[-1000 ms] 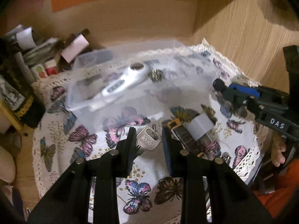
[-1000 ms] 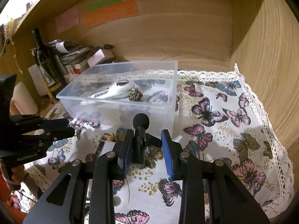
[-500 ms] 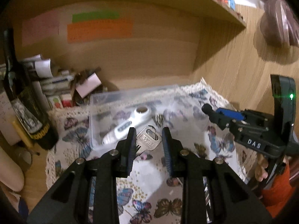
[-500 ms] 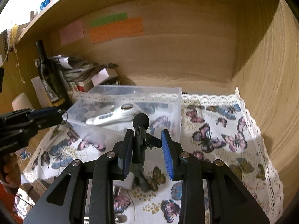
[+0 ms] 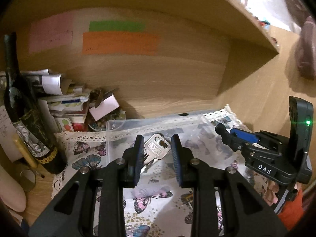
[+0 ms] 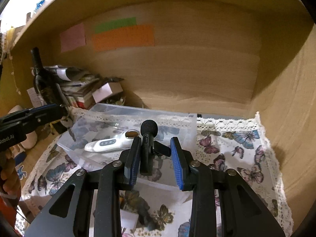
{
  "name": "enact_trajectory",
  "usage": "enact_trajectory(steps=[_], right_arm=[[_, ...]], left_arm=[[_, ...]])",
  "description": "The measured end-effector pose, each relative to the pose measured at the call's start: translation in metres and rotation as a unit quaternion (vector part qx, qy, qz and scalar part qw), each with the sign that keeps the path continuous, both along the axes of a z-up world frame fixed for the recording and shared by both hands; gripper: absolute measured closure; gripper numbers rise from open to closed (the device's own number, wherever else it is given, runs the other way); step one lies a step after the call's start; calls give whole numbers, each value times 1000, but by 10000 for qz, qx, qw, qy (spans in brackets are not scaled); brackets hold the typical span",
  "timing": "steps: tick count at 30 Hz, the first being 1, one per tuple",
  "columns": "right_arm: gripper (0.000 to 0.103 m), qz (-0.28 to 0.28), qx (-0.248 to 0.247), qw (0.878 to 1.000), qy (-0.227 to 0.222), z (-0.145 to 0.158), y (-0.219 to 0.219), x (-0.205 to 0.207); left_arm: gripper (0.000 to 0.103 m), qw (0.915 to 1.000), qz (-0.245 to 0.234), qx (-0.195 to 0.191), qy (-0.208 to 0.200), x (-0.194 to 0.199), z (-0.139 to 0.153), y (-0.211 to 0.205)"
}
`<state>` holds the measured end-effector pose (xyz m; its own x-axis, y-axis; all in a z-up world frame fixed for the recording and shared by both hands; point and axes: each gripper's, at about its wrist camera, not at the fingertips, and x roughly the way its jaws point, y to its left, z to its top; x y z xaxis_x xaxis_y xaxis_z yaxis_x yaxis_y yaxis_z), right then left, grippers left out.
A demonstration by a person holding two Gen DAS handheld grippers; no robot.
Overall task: Organize rigid objects
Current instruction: 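Carry the silver key over the clear box and open the left tool while the right carries the black item, then lower the black item into the clear box and open the right tool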
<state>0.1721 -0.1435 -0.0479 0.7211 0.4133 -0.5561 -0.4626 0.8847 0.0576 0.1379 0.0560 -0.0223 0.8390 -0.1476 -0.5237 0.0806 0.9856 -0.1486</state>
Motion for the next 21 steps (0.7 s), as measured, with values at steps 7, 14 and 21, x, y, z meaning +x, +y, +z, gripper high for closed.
enact_trajectory(steps=[7, 14, 21], right_arm=[[75, 118, -31, 9992, 387, -20, 12, 22], [75, 145, -35, 9972, 734, -38, 16, 39], [70, 142, -243, 9969, 739, -43, 23, 40]], left_arm=[[75, 9993, 65, -109, 360, 30, -20, 6], [75, 9963, -174, -32, 844, 52, -47, -8], [75, 9923, -176, -44, 1228, 62, -66, -13]])
